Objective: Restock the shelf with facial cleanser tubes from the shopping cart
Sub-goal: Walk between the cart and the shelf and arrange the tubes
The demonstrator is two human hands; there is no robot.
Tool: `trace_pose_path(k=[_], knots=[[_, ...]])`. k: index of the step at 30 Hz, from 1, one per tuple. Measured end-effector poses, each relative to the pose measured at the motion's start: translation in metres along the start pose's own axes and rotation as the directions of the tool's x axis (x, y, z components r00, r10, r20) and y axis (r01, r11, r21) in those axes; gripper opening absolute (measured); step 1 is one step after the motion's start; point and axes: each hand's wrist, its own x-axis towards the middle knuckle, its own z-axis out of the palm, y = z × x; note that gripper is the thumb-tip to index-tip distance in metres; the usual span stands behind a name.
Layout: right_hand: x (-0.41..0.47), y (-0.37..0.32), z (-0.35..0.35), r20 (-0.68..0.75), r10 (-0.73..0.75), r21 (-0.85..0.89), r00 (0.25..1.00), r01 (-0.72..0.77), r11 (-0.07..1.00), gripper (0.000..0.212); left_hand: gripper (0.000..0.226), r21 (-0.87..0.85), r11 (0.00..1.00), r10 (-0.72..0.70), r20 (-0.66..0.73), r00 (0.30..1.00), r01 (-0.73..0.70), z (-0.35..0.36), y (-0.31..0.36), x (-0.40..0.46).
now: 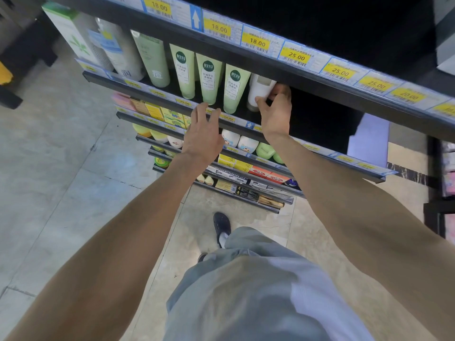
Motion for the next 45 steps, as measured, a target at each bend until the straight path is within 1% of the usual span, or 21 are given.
trace_pose_path(k=[3, 10, 14, 18, 20, 23, 26, 29, 32, 35, 38, 41, 45], knots=[[0.001, 0.0, 0.003, 0.0, 0.003, -0.011, 1.0, -0.003, 1.0, 0.04, 0.071, 0.002, 1.0, 0.001, -0.001, 1.0, -0.001, 0.0, -0.001, 0.0], [0.012, -0.006, 0.008, 0.031, 0.035, -0.05, 0.999, -0.033, 0.998, 0.049, 0.07, 0.015, 1.0, -0.008, 0.011, 1.0, 0.008, -0.003, -0.002, -0.001], [0.017, -0.004, 0.011, 0.046, 0.056, -0.074, 0.997, -0.052, 0.996, 0.053, 0.07, 0.036, 0.999, 0.011, 0.01, 1.0, -0.012, -0.006, -0.004, -0.002], [0.018, -0.001, 0.01, 0.077, 0.066, -0.075, 0.995, -0.06, 0.995, 0.052, 0.069, 0.059, 0.998, 0.035, 0.006, 0.999, -0.036, -0.005, -0.008, -0.002], [0.015, 0.001, 0.006, 0.108, 0.065, -0.059, 0.992, -0.059, 0.996, 0.056, 0.069, 0.08, 0.996, 0.047, 0.008, 0.999, -0.047, -0.006, -0.01, -0.003], [0.002, 0.007, -0.009, 0.178, 0.033, -0.084, 0.984, -0.018, 0.996, 0.069, 0.068, 0.082, 0.994, 0.066, 0.009, 0.998, -0.066, -0.006, -0.014, -0.009], [-0.017, 0.008, -0.032, 0.243, -0.018, -0.151, 0.97, 0.056, 0.987, 0.082, 0.065, 0.07, 0.994, 0.089, -0.008, 0.996, -0.088, -0.009, -0.018, -0.021], [-0.04, 0.01, -0.057, 0.258, -0.055, -0.241, 0.965, 0.119, 0.963, 0.089, 0.066, 0.111, 0.985, 0.134, 0.017, 0.991, -0.135, -0.011, -0.015, -0.036], [-0.073, 0.012, -0.082, 0.283, -0.094, -0.392, 0.955, 0.204, 0.897, 0.092, 0.067, 0.136, 0.969, 0.206, 0.03, 0.978, -0.208, -0.011, -0.011, -0.055], [-0.113, 0.019, -0.102, 0.275, -0.104, -0.514, 0.956, 0.237, 0.824, 0.094, 0.067, 0.151, 0.95, 0.269, 0.046, 0.962, -0.273, -0.005, -0.007, -0.078], [-0.153, 0.032, -0.123, 0.251, -0.108, -0.563, 0.962, 0.236, 0.792, 0.095, 0.067, 0.173, 0.924, 0.335, 0.065, 0.94, -0.341, 0.002, 0.006, -0.1], [-0.191, 0.045, -0.145, 0.256, -0.032, -0.619, 0.966, 0.189, 0.762, 0.096, 0.068, 0.156, 0.9, 0.394, 0.111, 0.912, -0.408, 0.014, 0.027, -0.12], [-0.234, 0.066, -0.182, 0.202, 0.056, -0.674, 0.978, 0.097, 0.732, 0.095, 0.069, 0.159, 0.845, 0.491, 0.151, 0.858, -0.511, 0.038, 0.067, -0.145]])
